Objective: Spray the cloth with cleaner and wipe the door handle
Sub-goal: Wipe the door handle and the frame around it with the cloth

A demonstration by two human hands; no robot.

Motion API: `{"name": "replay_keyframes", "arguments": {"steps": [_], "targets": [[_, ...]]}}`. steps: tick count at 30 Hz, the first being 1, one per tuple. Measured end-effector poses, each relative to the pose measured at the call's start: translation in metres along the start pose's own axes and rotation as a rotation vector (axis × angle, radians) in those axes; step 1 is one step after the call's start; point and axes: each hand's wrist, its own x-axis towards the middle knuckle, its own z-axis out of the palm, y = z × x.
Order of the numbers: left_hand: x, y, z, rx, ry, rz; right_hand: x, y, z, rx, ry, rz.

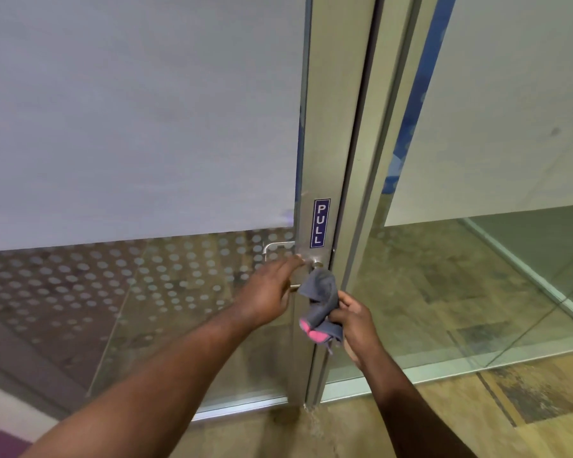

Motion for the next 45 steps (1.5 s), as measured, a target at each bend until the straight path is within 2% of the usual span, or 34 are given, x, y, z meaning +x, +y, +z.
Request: {"name": "replay_keyframes", "arguments": {"steps": [2,4,7,11,15,19,21,24,27,28,30,31,32,34,36,40,45], "targets": [[-0.006,0.000,0.006,-0.115,0.007,-0.135,-0.016,-0.004,-0.004,0.206,-0.095,0.154],[-0.009,0.003,0.007,-0.258,-0.012,-0.253,-0.025,-0.009,-0.006,0.350,-0.153,0.219],[-0.010,0.013,-0.003,-0.523,-0.082,-0.358,-0.035,-0.017,-0.007,0.358,-0.140,0.237],[-0.003,0.036,-0.019,-0.786,-0.170,-0.366,-0.045,-0.029,-0.010,0.392,-0.148,0.248],[0.000,0.051,-0.028,-0.855,-0.216,-0.407,-0.053,-0.040,-0.009,0.520,-0.186,0.233],[-0.003,0.057,-0.028,-0.901,-0.132,-0.498,-0.061,-0.049,-0.013,0.516,-0.167,0.252],[-0.005,0.059,-0.027,-0.894,-0.083,-0.535,-0.060,-0.052,-0.014,0.380,-0.030,0.250],[-0.005,0.064,-0.028,-0.857,-0.005,-0.591,-0.055,-0.054,-0.020,0.183,0.360,0.054],[-0.003,0.069,-0.029,-0.853,0.027,-0.640,-0.063,-0.058,-0.020,0.041,0.565,-0.378],[-0.002,0.070,-0.029,-0.825,0.041,-0.641,-0.070,-0.059,-0.017,-0.084,0.561,-0.572],[0.001,0.071,-0.030,-0.801,0.070,-0.638,-0.084,-0.060,-0.008,-0.429,0.443,-0.925],[0.003,0.072,-0.029,-0.820,0.076,-0.636,-0.089,-0.058,-0.003,-0.576,0.347,-1.027],[0.005,0.075,-0.029,-0.844,0.073,-0.632,-0.093,-0.056,0.003,-0.682,0.241,-1.039],[0.009,0.081,-0.029,-0.837,0.060,-0.595,-0.099,-0.054,0.016,-0.801,0.046,-0.864],[0.014,0.087,-0.031,-0.791,0.032,-0.535,-0.101,-0.047,0.024,-0.824,-0.046,-0.657],[0.020,0.089,-0.042,-0.749,-0.087,-0.445,-0.096,-0.040,0.026,-0.742,0.046,-0.526],[0.022,0.079,-0.054,-0.667,-0.413,-0.322,-0.090,-0.037,0.017,-0.574,0.094,-0.458]]}}
